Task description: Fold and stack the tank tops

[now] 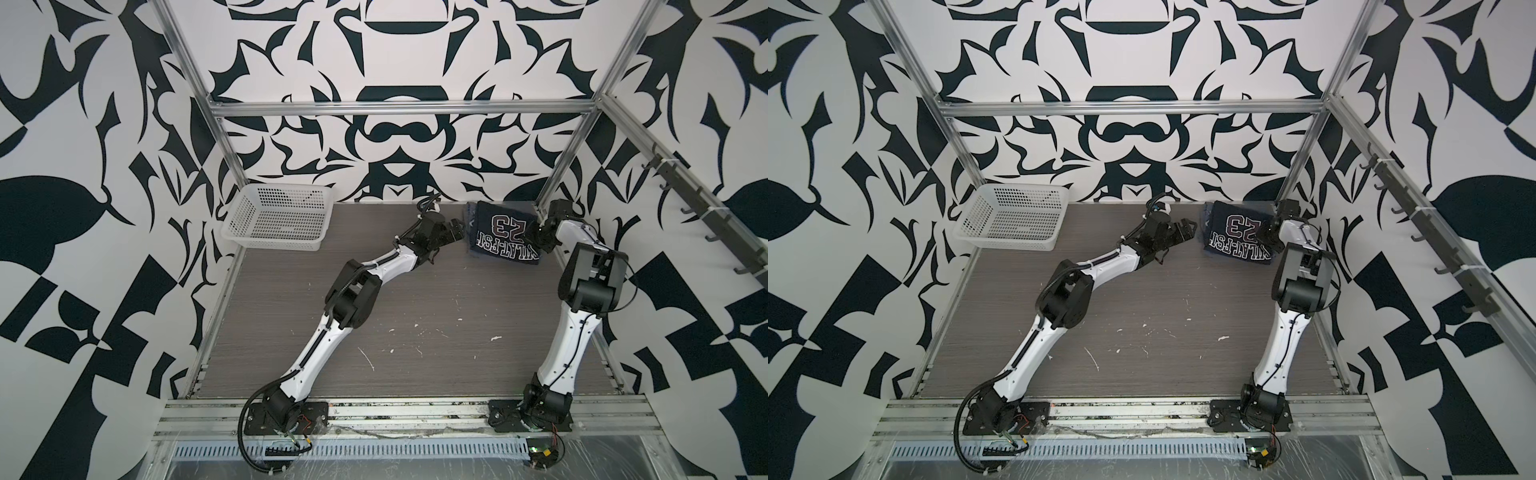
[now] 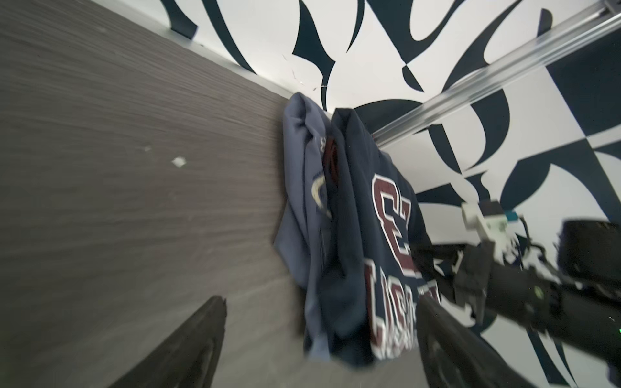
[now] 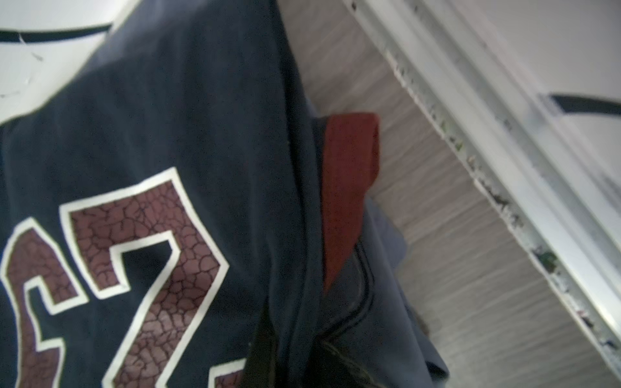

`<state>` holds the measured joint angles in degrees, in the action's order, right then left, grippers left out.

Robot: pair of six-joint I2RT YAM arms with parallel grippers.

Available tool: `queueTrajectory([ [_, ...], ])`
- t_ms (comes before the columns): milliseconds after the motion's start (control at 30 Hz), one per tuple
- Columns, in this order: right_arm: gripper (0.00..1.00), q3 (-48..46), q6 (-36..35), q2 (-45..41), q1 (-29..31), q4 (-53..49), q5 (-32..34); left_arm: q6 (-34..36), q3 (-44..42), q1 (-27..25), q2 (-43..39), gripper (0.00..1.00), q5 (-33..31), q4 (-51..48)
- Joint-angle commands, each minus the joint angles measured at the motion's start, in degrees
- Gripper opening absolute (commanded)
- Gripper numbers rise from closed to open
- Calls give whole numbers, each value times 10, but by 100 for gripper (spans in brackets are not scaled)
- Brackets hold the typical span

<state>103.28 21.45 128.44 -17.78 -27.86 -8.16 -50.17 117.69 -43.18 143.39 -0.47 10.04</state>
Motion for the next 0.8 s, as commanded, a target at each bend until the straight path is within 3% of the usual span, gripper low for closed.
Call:
queueTrajectory([
  [0,13,46,-12,-14,2,-17,42,45,-102,2,-123,97,12,20],
  [67,31,44,-7,-24,2,-18,46,55,-179,3,-178,100,11,27],
  [233,89,3,8,-88,4,-46,66,79,-352,15,-327,99,1,-8],
  [267,96,-12,11,-108,4,-48,69,84,-380,18,-358,99,-10,-22],
  [400,100,-111,6,-214,23,-40,82,121,-486,21,-489,99,-125,-120],
  [533,100,-286,-18,-357,76,54,105,173,-576,25,-614,99,-275,-200],
  [633,100,-433,-38,-458,113,154,123,222,-669,38,-721,99,-392,-186],
  [767,100,-573,-73,-514,136,250,105,298,-776,73,-820,99,-536,-146],
])
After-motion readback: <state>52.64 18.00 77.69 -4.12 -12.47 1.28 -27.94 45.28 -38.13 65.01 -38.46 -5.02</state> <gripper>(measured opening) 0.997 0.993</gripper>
